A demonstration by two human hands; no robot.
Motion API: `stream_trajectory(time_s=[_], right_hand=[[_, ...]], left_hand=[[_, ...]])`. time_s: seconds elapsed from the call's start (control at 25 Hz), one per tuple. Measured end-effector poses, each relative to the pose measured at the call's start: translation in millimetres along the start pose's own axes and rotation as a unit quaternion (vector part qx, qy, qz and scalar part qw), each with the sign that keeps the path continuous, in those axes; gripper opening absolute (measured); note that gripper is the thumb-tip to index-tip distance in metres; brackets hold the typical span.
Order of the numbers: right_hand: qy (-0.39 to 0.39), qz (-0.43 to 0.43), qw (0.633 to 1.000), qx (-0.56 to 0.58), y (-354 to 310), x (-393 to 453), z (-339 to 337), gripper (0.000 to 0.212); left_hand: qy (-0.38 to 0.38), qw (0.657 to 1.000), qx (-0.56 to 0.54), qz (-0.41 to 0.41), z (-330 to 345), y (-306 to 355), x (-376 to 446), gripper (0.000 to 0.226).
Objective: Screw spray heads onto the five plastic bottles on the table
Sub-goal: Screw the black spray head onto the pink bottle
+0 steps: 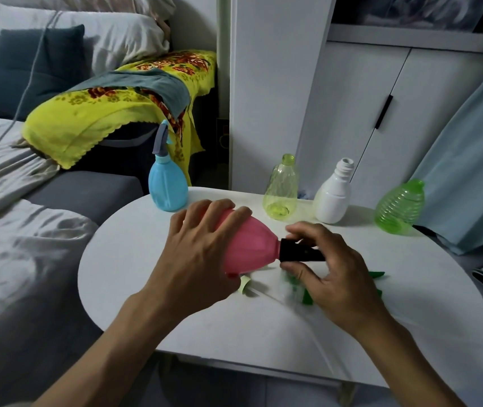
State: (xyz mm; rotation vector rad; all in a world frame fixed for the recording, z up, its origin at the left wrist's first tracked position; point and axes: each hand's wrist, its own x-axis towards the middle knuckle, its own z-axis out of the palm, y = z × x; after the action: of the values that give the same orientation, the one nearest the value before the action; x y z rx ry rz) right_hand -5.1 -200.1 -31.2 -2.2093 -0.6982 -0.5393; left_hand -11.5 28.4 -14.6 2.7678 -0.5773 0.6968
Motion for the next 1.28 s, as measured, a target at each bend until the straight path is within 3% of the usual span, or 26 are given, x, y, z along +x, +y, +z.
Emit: stream_trajectory(time_s=[0.2,0.4,0.6,0.64,0.72,0.84,1.0,1.08,1.16,1.28], right_hand=[[0.028,0.108,0.977,0.181,-7.4,3.1,-3.2,0.027],[-0.013,0.212,0.920,0.330,-8.0,7.6,-5.8,0.017],[-0.182,0.189,0.901,0.347,8.7,8.2,-33.0,0.056],[-0.210,0.178,0.900,0.338,9.1,7.2,-34.6,0.055],[-0.217,0.166,0.918,0.288,8.2,3.2,-31.9,0.033],[-0.148,0.196,0.945,0.218,0.0,0.9,-24.5,0.062],[0.022,0.230,0.950,0.211,-11.3,-1.9,-5.2,0.045],[0.046,0.243,0.920,0.303,-15.4,1.0,1.5,0.031],[0.064,0.232,0.875,0.421,-19.0,5.9,8.3,0.039],[0.110,0.240,0.848,0.459,-24.9,8.3,16.7,0.036]], left_hand=[[0.035,0.999,0.014,0.006,3.5,3.8,0.6,0.095],[0.024,0.999,0.001,0.021,5.6,0.1,1.1,0.097],[-0.019,0.993,-0.119,-0.004,3.1,-11.0,2.8,0.099],[-0.026,0.990,-0.138,-0.009,2.7,-11.9,3.5,0.099],[-0.027,0.988,-0.151,-0.013,2.3,-11.4,4.5,0.098],[-0.003,0.991,-0.130,-0.016,1.6,-3.6,4.4,0.097],[0.072,0.994,-0.065,-0.048,4.4,20.1,-0.1,0.095],[0.093,0.990,-0.072,-0.076,9.1,37.1,-3.7,0.094],[0.089,0.983,-0.108,-0.120,13.5,52.3,-4.9,0.094],[0.093,0.983,-0.076,-0.141,19.3,60.5,-4.0,0.095]])
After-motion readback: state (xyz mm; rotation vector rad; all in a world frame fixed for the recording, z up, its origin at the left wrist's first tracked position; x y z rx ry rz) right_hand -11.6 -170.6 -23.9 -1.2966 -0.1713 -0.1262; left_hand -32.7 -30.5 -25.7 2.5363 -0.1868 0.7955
